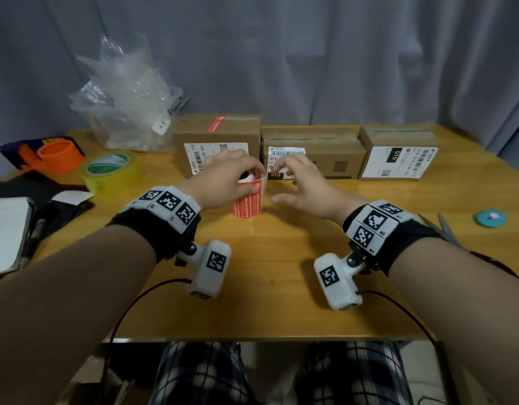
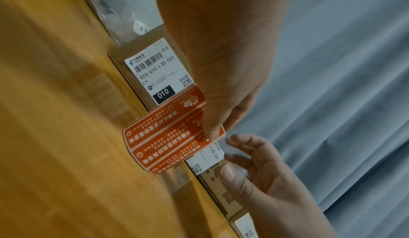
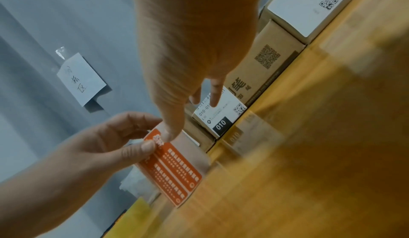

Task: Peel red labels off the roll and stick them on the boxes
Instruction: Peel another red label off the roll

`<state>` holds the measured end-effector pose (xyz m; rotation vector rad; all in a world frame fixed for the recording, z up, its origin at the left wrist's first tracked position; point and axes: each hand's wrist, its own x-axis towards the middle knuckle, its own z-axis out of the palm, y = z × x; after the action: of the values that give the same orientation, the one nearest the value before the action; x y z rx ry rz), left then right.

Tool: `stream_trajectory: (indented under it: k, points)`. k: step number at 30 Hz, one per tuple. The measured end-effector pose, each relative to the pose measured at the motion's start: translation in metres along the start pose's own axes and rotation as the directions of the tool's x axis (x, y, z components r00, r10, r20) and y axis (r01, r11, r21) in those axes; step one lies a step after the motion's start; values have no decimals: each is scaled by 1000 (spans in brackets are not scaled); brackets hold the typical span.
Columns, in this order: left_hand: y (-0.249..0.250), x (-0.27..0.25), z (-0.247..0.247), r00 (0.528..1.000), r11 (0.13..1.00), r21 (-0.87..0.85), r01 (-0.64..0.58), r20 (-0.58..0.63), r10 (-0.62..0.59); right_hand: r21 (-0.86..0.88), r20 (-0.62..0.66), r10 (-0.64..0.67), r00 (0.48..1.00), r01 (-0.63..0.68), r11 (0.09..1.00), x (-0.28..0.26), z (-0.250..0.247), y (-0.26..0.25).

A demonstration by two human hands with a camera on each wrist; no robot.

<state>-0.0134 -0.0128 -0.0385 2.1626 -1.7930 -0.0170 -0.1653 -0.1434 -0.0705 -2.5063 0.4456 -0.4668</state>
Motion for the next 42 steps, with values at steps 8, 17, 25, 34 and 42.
stream_trajectory:
  k: [8, 17, 25, 34, 42]
  points:
    - [2, 8, 7, 997, 1000, -8, -8, -73, 8, -191, -65, -36, 997, 23, 981, 8, 7, 3]
    - [-4, 11, -5, 993, 989, 96, 116, 22, -118, 273, 0, 86, 996, -82, 958, 4, -22, -2]
    - [10, 16, -15, 976, 906, -395, 152, 205, -74, 698, 69, 222, 973, -206, 686, 7, -29, -4]
    - [14, 14, -17, 976, 774, -596, 216, 160, -149, 690, 31, 246, 969, -198, 696, 10, -25, -3]
    - [14, 17, -12, 970, 760, -604, 242, 139, -198, 169, -457, 251, 853, -194, 966, 16, -14, -12]
